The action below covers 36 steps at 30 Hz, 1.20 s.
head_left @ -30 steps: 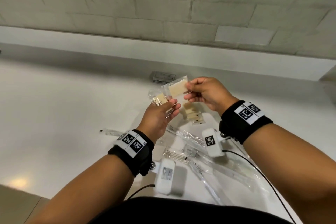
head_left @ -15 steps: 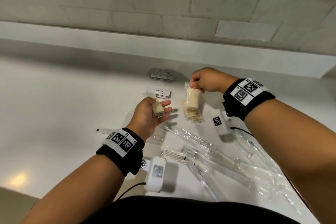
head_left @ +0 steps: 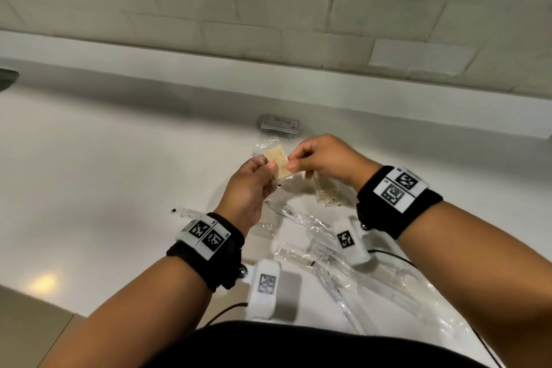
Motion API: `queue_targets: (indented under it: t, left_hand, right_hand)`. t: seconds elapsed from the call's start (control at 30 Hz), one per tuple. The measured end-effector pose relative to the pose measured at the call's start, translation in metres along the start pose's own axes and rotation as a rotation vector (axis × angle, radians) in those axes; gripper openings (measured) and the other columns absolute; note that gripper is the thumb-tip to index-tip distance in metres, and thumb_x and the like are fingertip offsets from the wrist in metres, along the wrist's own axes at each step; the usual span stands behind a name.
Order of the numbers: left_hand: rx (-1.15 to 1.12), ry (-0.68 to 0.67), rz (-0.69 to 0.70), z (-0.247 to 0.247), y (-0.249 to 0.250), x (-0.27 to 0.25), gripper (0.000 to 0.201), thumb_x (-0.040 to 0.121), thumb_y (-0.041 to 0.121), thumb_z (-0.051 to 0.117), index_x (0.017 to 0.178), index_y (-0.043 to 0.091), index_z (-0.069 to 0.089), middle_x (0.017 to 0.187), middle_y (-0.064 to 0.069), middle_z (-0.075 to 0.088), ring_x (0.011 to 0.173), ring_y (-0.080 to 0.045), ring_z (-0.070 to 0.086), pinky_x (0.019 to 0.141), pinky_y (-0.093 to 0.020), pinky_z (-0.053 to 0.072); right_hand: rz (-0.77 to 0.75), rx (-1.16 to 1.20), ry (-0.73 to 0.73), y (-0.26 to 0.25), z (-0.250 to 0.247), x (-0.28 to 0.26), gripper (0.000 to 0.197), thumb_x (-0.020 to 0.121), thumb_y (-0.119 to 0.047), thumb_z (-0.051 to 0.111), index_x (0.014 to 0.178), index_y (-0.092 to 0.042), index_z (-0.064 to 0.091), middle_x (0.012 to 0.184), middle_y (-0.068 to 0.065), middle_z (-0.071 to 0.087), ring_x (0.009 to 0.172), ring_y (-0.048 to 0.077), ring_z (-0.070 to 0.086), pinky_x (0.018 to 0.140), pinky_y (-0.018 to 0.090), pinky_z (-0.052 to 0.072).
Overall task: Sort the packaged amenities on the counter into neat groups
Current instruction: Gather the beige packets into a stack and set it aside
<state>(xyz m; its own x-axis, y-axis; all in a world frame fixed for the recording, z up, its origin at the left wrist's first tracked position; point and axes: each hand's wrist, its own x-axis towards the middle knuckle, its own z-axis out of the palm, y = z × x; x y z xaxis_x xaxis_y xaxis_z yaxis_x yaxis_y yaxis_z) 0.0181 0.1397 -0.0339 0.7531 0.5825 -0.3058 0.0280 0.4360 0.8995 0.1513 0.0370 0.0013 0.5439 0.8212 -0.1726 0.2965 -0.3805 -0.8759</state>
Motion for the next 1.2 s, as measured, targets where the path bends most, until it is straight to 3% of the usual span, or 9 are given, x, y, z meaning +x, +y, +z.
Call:
queue_targets:
  t: [0.13, 0.27, 0.37, 0.43, 0.57, 0.7, 0.77, 1.0, 1.2]
  left_hand:
    - [0.004, -0.071, -0.005, 0.006, -0.001, -0.002, 0.019, 0.098, 0.009, 0.049, 0.082, 0.018, 0.056, 0.073, 0.002, 0.057, 0.067, -0.010, 0.053, 0.067, -0.023, 0.050]
    - [-0.021, -0.066, -0.032, 0.004, 0.001, -0.006, 0.011, 0.097, 0.010, 0.051, 0.091, 0.017, 0.057, 0.089, -0.004, 0.063, 0.078, -0.015, 0.061, 0.075, -0.027, 0.054]
    - [-0.017, -0.027, -0.135, 0.003, 0.006, -0.008, 0.030, 0.100, 0.037, 0.044, 0.096, 0.012, 0.060, 0.087, -0.007, 0.068, 0.070, -0.016, 0.067, 0.059, -0.024, 0.056]
    - [-0.057, -0.071, -0.217, 0.001, 0.010, -0.010, 0.043, 0.098, 0.046, 0.042, 0.094, 0.008, 0.062, 0.077, -0.007, 0.071, 0.060, -0.014, 0.069, 0.052, -0.022, 0.055]
    - [-0.128, -0.133, -0.157, 0.000, 0.017, -0.015, 0.009, 0.094, 0.008, 0.055, 0.094, 0.013, 0.063, 0.074, -0.001, 0.068, 0.056, -0.006, 0.065, 0.051, -0.016, 0.054]
    - [-0.117, -0.209, -0.044, 0.001, 0.017, -0.021, 0.033, 0.090, -0.011, 0.051, 0.115, 0.011, 0.057, 0.088, -0.003, 0.070, 0.073, -0.011, 0.068, 0.069, -0.020, 0.056]
    - [-0.105, -0.216, 0.018, 0.003, 0.014, -0.022, 0.039, 0.086, -0.017, 0.051, 0.113, 0.011, 0.057, 0.092, -0.005, 0.066, 0.082, -0.015, 0.066, 0.075, -0.024, 0.057]
    - [-0.125, -0.094, 0.183, 0.003, 0.014, -0.024, 0.032, 0.085, -0.018, 0.053, 0.096, 0.012, 0.056, 0.053, 0.012, 0.055, 0.056, -0.002, 0.062, 0.067, -0.018, 0.056]
    - [-0.142, -0.077, 0.149, 0.004, 0.008, -0.019, 0.026, 0.085, -0.012, 0.058, 0.093, 0.012, 0.052, 0.075, -0.003, 0.056, 0.071, -0.012, 0.065, 0.070, -0.022, 0.058]
  right_hand:
    - [-0.004, -0.030, 0.122, -0.002, 0.002, -0.004, 0.008, 0.081, -0.009, 0.074, 0.075, -0.006, 0.069, 0.066, 0.002, 0.065, 0.042, -0.001, 0.053, 0.053, 0.015, 0.047]
    - [-0.053, -0.030, 0.143, -0.005, -0.006, -0.014, 0.013, 0.085, -0.006, 0.068, 0.074, -0.012, 0.067, 0.068, 0.000, 0.064, 0.053, 0.011, 0.056, 0.060, 0.022, 0.049]
    - [-0.182, -0.087, 0.168, -0.007, -0.007, -0.019, 0.012, 0.084, -0.005, 0.069, 0.075, -0.013, 0.067, 0.073, -0.004, 0.062, 0.063, 0.013, 0.057, 0.067, 0.028, 0.050]
    - [-0.333, -0.264, 0.195, -0.007, -0.007, -0.025, 0.010, 0.081, -0.004, 0.069, 0.078, -0.013, 0.070, 0.080, -0.007, 0.058, 0.071, 0.010, 0.057, 0.071, 0.021, 0.046]
    - [-0.417, -0.295, 0.217, -0.005, -0.004, -0.036, 0.013, 0.080, 0.001, 0.070, 0.080, -0.011, 0.074, 0.092, -0.004, 0.056, 0.081, 0.009, 0.058, 0.074, 0.008, 0.043]
    - [-0.312, -0.066, 0.315, -0.001, -0.003, -0.033, 0.023, 0.080, 0.003, 0.068, 0.076, -0.020, 0.071, 0.088, -0.001, 0.063, 0.080, 0.024, 0.061, 0.079, 0.031, 0.051]
    - [-0.250, 0.030, 0.294, 0.000, -0.003, -0.035, 0.029, 0.082, 0.004, 0.065, 0.077, -0.024, 0.068, 0.078, -0.006, 0.066, 0.068, 0.017, 0.063, 0.072, 0.030, 0.052]
    - [-0.055, 0.369, 0.060, -0.010, 0.001, -0.047, 0.017, 0.086, -0.008, 0.068, 0.099, -0.012, 0.057, 0.074, 0.008, 0.072, 0.055, 0.019, 0.067, 0.052, 0.027, 0.050]
    - [-0.052, 0.376, 0.155, -0.007, 0.007, -0.043, 0.013, 0.082, -0.002, 0.070, 0.077, -0.011, 0.061, 0.063, 0.001, 0.070, 0.058, 0.015, 0.069, 0.054, 0.024, 0.050]
